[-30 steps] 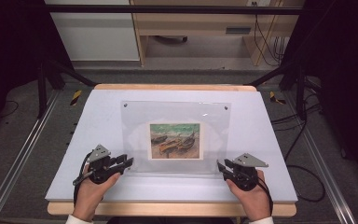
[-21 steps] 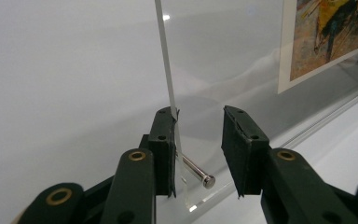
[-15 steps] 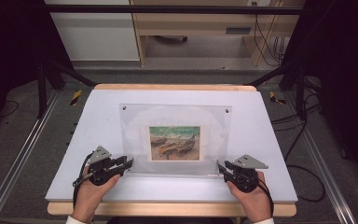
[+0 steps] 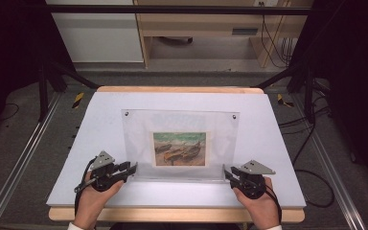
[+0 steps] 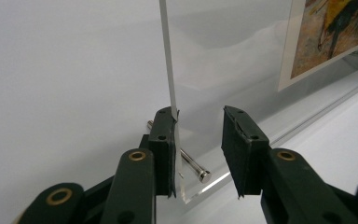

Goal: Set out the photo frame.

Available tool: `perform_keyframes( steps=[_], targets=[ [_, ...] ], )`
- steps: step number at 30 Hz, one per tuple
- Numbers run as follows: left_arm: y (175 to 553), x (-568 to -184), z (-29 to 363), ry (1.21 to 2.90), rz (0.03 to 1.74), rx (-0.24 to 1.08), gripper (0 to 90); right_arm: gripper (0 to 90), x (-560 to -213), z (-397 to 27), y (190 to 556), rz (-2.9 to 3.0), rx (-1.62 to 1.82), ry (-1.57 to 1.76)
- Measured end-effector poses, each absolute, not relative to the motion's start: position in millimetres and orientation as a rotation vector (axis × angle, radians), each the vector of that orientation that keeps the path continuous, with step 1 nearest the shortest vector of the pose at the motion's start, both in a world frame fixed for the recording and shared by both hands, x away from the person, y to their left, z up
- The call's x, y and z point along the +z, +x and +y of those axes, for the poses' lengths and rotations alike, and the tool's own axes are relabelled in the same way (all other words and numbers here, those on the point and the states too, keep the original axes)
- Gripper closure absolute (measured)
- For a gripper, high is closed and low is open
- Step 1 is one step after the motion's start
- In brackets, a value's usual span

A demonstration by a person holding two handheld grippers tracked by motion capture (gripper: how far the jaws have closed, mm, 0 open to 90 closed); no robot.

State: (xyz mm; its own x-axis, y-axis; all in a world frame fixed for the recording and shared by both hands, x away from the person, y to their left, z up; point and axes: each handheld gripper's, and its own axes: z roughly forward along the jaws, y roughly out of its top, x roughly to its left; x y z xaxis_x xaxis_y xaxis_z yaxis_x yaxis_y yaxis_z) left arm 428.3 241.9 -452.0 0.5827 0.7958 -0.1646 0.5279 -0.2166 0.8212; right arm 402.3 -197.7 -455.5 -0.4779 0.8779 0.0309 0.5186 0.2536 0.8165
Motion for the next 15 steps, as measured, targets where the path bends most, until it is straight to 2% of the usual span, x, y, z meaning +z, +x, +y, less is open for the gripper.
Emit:
perform_keyframes(
  steps=[15],
  targets=[
    [426.2,-452.4,241.3,1.908,1.066,0.368,64.6,69.3,-456.4,-197.8,400.1,2.11,1.095,1.264]
  ],
)
